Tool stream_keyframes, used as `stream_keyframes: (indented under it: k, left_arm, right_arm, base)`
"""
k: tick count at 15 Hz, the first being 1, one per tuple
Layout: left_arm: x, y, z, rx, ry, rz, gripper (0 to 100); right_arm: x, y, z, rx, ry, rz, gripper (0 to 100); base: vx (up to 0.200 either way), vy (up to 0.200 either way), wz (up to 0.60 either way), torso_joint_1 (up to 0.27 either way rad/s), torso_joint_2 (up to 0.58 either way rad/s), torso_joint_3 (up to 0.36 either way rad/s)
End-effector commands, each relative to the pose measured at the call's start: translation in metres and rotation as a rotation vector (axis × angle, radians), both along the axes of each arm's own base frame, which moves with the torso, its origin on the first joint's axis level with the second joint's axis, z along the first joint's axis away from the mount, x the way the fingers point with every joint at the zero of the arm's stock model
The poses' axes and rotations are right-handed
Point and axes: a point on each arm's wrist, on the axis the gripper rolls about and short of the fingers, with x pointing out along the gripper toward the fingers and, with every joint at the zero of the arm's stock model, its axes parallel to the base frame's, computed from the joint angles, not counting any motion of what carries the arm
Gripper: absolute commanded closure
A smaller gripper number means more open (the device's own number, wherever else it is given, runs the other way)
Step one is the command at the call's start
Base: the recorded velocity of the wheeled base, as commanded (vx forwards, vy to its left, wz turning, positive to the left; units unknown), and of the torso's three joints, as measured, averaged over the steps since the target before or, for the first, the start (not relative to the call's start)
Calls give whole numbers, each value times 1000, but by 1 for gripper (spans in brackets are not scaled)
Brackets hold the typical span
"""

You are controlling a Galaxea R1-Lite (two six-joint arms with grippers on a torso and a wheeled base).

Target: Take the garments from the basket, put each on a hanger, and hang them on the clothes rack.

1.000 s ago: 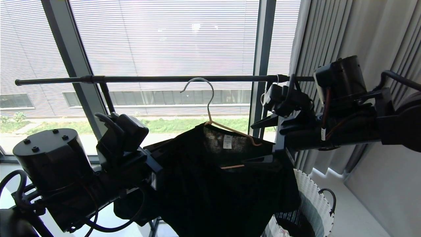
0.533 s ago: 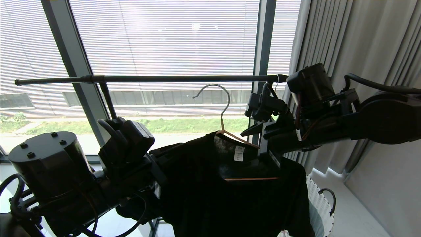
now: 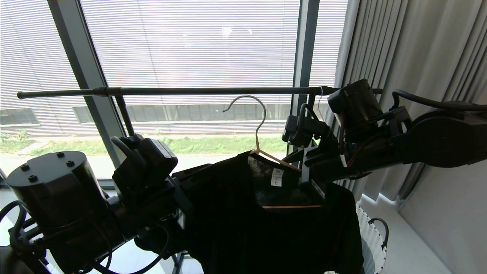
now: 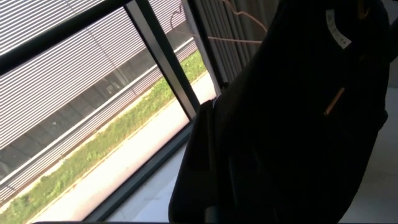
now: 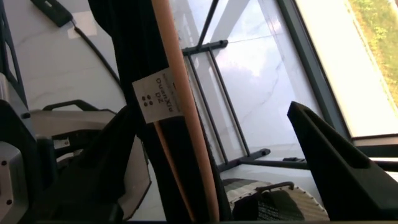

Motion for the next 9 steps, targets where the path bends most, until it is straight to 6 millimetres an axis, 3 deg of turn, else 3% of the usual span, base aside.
stream_keyframes:
  k: [1,8,9]
  left_arm:
    - [0,0,0,-1,-1,-1,100]
    - [-2,1,2,10,-21,-3,100]
    - [-2,1,1,8,-16,-2,0]
  right_arm:
    - [0,0,-1,-6,-5,-7,100]
    - [-3,-4,4,45,-92,-34,100]
    - [-6,-6,4,60,-124,-27,100]
  base:
    - [0,0,0,0,0,0]
    - [0,0,0,0,0,0]
    - [0,0,0,0,0,0]
